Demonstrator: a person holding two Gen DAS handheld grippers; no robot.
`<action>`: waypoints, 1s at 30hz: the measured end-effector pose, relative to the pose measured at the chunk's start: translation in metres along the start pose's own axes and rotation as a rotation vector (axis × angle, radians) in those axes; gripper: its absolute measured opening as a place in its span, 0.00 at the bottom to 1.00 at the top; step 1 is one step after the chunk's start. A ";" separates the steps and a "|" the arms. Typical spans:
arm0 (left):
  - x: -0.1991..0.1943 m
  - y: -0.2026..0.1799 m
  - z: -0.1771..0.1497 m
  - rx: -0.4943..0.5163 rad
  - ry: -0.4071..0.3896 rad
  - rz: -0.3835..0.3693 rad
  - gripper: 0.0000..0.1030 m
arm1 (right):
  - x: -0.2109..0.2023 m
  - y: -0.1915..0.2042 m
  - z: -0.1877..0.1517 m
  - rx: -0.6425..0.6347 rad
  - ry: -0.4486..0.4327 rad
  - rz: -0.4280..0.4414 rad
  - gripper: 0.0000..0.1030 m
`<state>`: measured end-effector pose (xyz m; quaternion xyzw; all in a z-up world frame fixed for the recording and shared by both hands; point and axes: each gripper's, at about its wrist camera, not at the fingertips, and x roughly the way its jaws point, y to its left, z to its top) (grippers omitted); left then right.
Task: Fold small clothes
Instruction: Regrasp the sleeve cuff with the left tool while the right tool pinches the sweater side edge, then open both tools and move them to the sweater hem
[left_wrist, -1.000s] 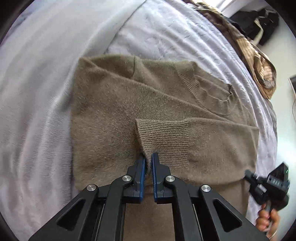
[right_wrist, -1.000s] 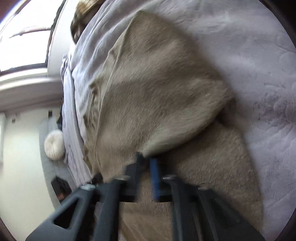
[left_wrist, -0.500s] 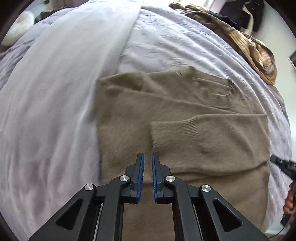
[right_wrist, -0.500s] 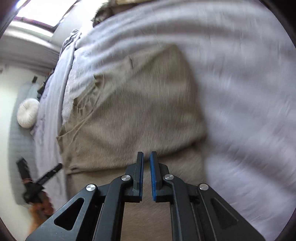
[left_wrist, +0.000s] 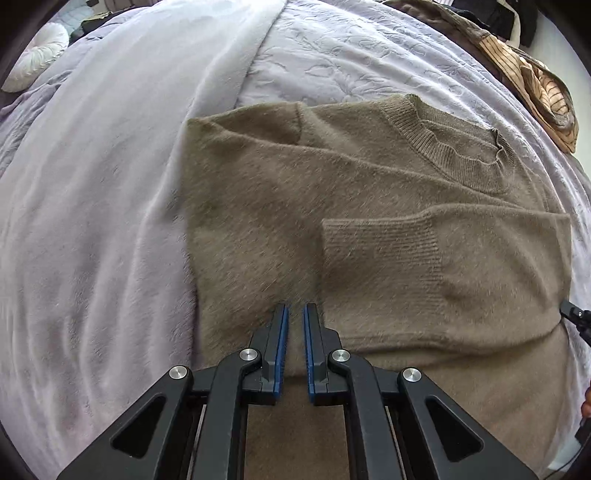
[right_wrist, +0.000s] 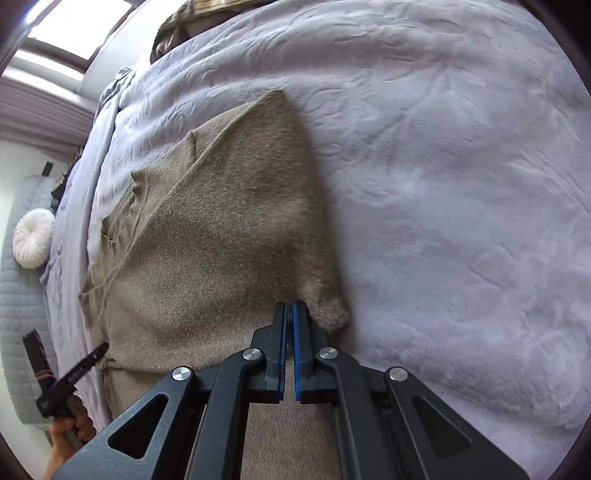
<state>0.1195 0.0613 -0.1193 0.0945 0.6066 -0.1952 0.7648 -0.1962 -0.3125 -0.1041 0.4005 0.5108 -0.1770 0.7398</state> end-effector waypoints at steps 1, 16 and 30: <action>-0.001 0.001 -0.001 -0.004 0.001 0.002 0.09 | -0.003 0.000 0.000 0.002 0.000 -0.006 0.01; 0.005 -0.024 -0.001 0.042 -0.005 0.048 0.09 | 0.002 -0.002 0.016 -0.075 0.032 -0.037 0.15; -0.009 -0.037 -0.009 0.038 0.009 0.057 0.09 | -0.034 0.010 -0.011 -0.071 -0.003 -0.174 0.21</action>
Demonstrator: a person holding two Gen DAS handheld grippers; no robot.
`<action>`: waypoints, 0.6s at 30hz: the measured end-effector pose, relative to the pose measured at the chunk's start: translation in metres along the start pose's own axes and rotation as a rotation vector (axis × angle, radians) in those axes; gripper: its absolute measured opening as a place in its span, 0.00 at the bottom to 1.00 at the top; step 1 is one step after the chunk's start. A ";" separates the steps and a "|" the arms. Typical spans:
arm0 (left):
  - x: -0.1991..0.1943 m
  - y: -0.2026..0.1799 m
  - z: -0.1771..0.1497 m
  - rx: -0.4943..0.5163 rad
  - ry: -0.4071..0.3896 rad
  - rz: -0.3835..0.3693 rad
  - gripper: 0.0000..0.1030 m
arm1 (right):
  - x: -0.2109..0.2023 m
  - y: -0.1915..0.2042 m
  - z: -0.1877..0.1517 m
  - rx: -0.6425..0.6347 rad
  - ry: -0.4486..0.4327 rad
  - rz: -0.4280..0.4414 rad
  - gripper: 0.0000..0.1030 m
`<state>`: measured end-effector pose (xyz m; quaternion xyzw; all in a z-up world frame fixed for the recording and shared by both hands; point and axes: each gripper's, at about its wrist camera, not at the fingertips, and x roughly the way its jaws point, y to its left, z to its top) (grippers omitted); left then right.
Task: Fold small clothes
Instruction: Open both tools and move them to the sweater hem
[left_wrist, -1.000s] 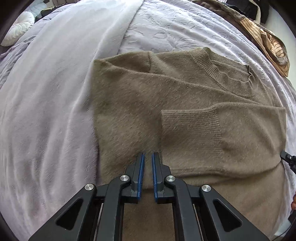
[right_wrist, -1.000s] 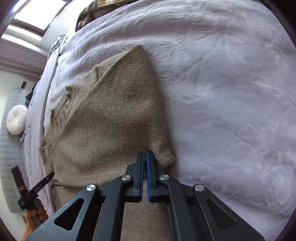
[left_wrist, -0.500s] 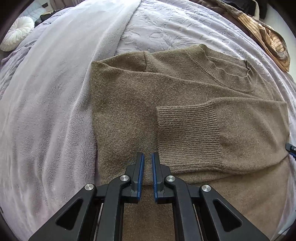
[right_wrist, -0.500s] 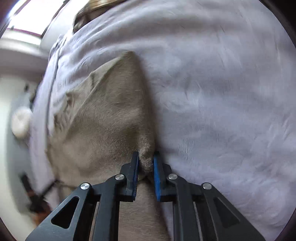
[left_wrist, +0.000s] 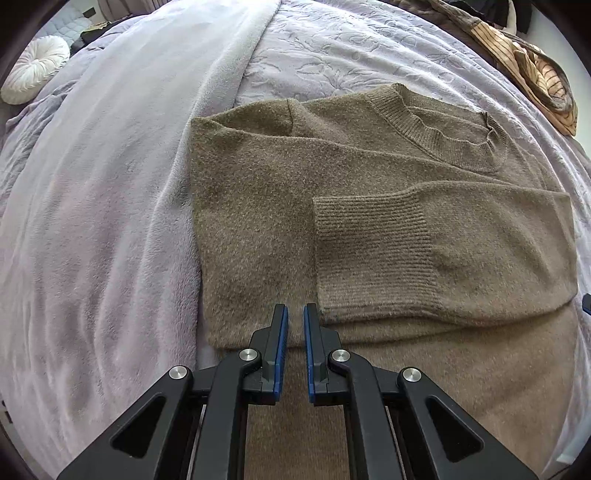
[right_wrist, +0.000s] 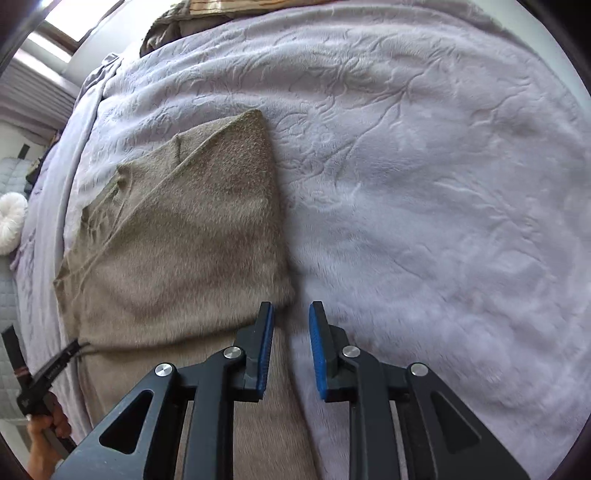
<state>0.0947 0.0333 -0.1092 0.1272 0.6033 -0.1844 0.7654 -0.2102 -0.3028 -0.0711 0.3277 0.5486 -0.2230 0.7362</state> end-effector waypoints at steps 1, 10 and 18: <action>-0.003 -0.002 -0.001 -0.001 0.003 -0.003 0.09 | -0.005 0.003 -0.005 -0.006 -0.001 -0.003 0.21; -0.027 -0.025 -0.022 0.025 0.048 -0.008 0.09 | -0.027 0.028 -0.038 -0.056 0.029 0.006 0.30; -0.044 -0.044 -0.049 0.049 0.109 -0.018 0.09 | -0.040 0.054 -0.064 -0.113 0.043 -0.005 0.32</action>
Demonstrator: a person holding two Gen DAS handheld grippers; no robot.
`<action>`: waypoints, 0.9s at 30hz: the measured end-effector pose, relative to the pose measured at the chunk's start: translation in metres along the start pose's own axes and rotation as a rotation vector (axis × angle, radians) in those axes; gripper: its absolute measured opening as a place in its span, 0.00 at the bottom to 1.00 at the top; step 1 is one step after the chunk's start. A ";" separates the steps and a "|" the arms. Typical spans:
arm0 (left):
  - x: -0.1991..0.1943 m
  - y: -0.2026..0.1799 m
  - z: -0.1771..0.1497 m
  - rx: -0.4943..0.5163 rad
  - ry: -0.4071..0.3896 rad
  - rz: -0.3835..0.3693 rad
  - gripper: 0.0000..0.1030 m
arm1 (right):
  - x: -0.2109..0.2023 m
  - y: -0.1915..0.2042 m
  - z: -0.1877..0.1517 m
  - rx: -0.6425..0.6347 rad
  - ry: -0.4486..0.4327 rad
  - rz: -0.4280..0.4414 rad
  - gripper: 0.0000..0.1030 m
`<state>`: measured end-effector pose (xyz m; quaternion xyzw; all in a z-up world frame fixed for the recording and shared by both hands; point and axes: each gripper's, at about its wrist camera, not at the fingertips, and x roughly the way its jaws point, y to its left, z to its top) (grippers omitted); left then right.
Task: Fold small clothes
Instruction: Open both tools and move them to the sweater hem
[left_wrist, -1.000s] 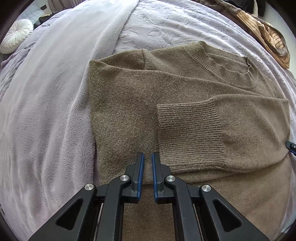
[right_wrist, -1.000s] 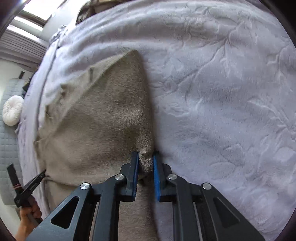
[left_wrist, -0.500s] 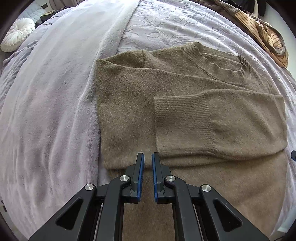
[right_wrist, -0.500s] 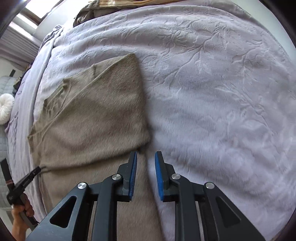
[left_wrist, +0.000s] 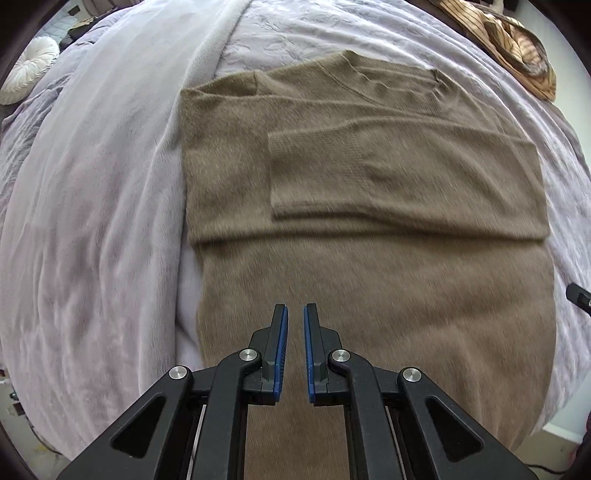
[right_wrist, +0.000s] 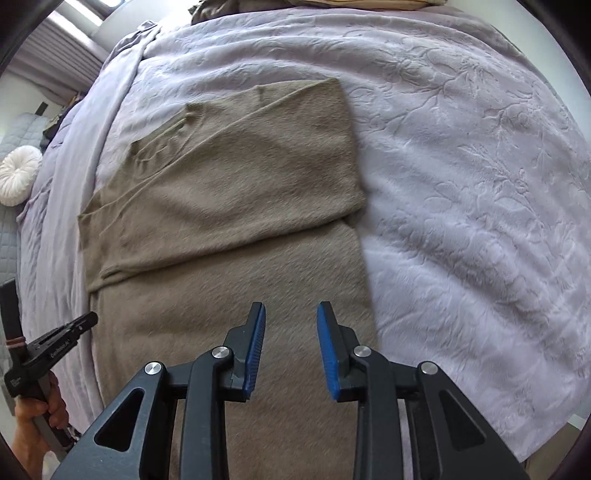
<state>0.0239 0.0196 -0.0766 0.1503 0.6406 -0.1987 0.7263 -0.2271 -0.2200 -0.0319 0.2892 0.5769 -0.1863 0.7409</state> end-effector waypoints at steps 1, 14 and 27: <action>0.000 -0.002 -0.001 0.006 0.007 0.004 0.09 | -0.002 0.003 -0.003 -0.006 0.001 -0.005 0.33; -0.022 -0.004 -0.041 0.007 -0.006 0.061 0.98 | -0.017 0.023 -0.025 -0.044 0.005 -0.033 0.42; -0.029 0.016 -0.060 -0.034 0.076 -0.002 0.98 | -0.023 0.026 -0.041 -0.055 0.026 -0.005 0.64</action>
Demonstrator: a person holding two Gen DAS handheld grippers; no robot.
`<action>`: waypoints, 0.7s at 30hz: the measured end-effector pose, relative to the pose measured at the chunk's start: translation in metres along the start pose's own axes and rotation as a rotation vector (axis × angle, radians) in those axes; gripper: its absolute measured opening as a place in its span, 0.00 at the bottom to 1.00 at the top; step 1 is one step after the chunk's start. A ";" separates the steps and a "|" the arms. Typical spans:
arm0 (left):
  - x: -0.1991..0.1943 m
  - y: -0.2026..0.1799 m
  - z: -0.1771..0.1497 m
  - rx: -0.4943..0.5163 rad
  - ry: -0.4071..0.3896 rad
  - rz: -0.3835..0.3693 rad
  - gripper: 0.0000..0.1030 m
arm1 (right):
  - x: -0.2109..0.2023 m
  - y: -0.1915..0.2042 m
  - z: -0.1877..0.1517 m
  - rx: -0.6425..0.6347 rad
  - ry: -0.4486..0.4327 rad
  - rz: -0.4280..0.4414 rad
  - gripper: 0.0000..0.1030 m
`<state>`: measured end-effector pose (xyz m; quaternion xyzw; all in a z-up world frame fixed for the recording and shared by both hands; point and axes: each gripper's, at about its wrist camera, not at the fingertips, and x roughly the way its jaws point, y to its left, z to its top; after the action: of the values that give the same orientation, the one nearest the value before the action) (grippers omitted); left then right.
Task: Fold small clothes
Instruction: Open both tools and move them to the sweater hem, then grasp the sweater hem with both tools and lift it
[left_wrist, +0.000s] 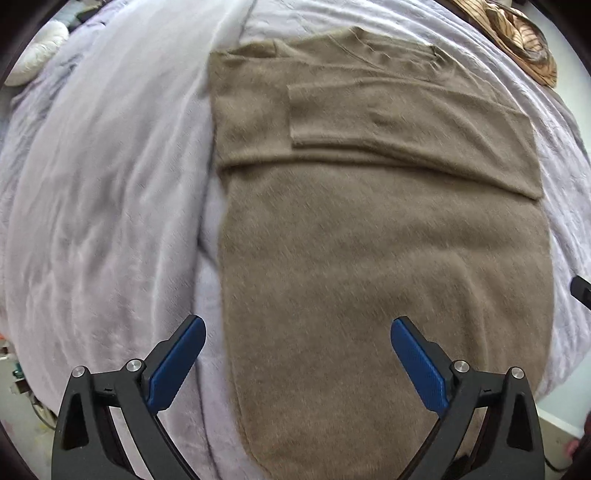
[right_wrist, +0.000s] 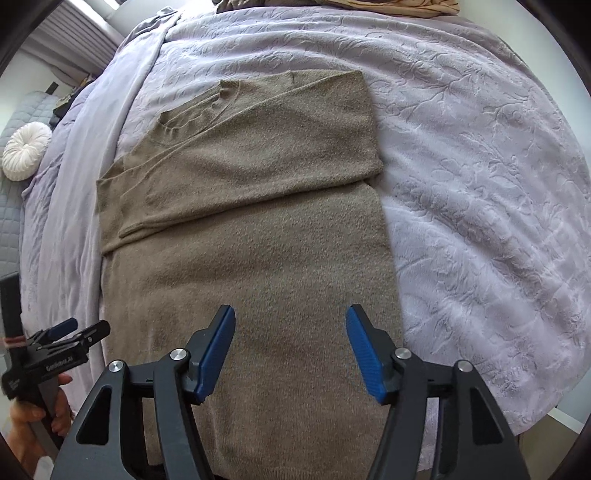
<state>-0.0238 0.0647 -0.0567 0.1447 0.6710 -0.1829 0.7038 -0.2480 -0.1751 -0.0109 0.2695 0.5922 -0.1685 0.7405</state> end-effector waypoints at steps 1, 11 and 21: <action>-0.002 0.000 -0.004 -0.007 -0.001 -0.005 0.98 | 0.000 -0.002 -0.002 -0.008 0.009 0.008 0.64; -0.010 0.010 -0.077 -0.215 0.007 0.048 0.98 | 0.023 -0.029 -0.021 -0.103 0.160 0.088 0.64; -0.005 0.045 -0.135 -0.307 0.052 0.008 0.98 | 0.031 -0.060 -0.051 -0.053 0.227 0.189 0.64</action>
<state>-0.1240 0.1656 -0.0616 0.0424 0.7087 -0.0716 0.7006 -0.3150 -0.1906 -0.0611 0.3215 0.6485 -0.0507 0.6881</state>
